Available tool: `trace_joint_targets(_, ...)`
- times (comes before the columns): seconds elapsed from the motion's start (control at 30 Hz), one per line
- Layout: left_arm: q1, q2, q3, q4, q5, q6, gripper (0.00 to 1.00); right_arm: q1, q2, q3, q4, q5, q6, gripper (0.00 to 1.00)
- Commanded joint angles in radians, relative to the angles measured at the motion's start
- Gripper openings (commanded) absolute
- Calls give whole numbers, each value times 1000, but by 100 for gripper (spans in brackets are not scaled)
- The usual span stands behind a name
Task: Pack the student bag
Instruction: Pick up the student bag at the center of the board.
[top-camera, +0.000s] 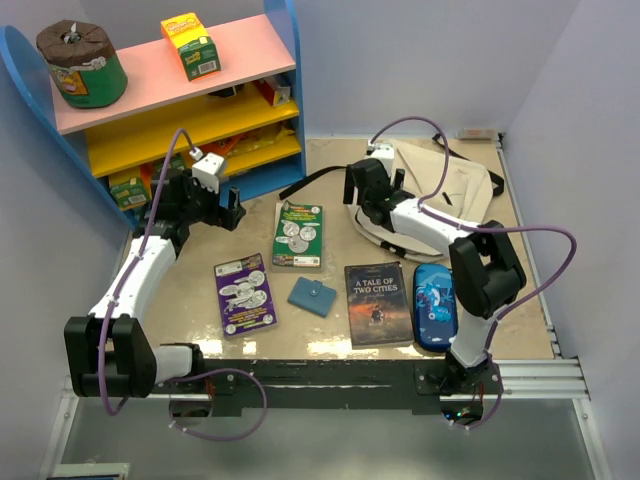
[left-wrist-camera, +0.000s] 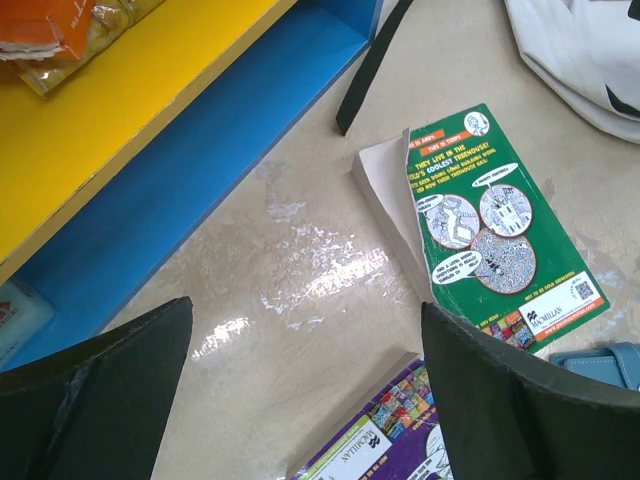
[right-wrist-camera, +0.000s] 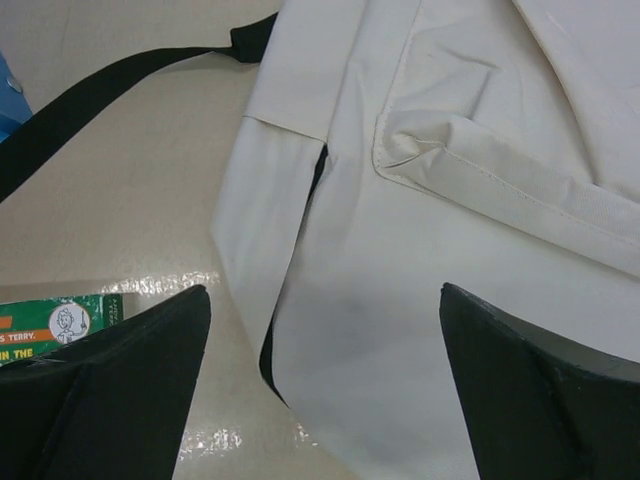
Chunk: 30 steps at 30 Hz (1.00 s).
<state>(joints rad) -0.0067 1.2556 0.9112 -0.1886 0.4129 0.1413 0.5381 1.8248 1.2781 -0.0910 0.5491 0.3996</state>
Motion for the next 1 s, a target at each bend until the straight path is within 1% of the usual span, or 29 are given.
trace_joint_targets(0.0,7,-5,11,15,3,-20,100,6,7,73,-10,23,-13,99)
trace_joint_targets(0.1,7,-5,11,14,3,-20,100,14,62,124,-53,3,-8,99)
trace_joint_targets(0.33,7,1,9,14,-2,-17,100,83,166,208,-107,8,-34,99)
trace_joint_targets(0.47,7,10,15,9,-2,-16,100,86,220,240,-156,2,-36,98)
trace_joint_targets(0.6,7,13,14,6,3,-12,100,95,240,219,-162,-5,-45,98)
trace_joint_targets(0.77,7,13,3,12,9,-12,100,102,274,224,-199,41,-36,97)
trace_joint_targets(0.8,7,13,2,14,9,-11,100,105,275,222,-203,72,-36,96)
trace_joint_targets(0.97,7,11,-9,12,10,-5,100,111,258,188,-196,110,-61,91)
